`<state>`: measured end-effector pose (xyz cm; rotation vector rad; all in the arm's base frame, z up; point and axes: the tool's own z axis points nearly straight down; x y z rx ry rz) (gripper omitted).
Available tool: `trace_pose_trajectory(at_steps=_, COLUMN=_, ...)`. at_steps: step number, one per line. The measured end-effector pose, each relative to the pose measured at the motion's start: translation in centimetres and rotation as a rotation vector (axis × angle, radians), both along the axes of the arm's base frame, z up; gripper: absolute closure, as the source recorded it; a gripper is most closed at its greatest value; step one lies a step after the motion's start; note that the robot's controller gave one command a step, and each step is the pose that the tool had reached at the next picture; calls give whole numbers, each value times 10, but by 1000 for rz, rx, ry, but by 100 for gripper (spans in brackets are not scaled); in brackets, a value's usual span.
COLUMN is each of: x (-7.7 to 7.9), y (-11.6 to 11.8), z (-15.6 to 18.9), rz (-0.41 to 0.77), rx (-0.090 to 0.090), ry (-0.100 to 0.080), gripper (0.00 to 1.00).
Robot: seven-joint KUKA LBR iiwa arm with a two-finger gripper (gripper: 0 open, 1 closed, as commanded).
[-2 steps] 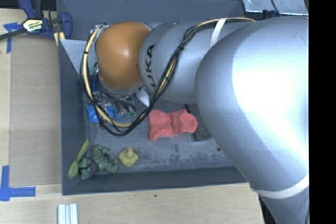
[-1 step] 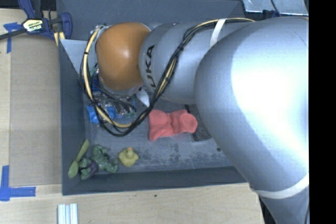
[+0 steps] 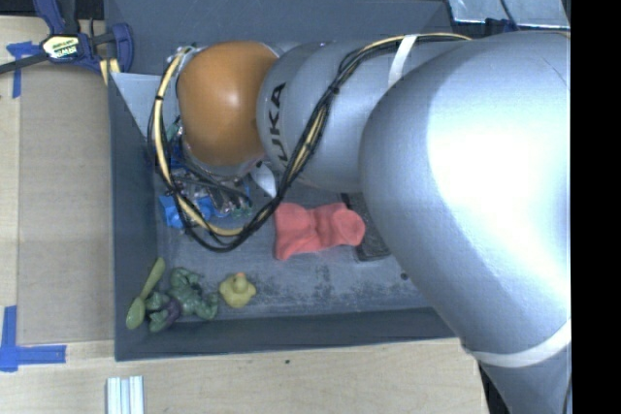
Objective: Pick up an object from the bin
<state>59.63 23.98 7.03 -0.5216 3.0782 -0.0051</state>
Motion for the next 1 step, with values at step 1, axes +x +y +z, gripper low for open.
trace_pose_trajectory(at_steps=1, x=-31, y=-35, z=0, rz=4, rx=1, ry=0, gripper=100)
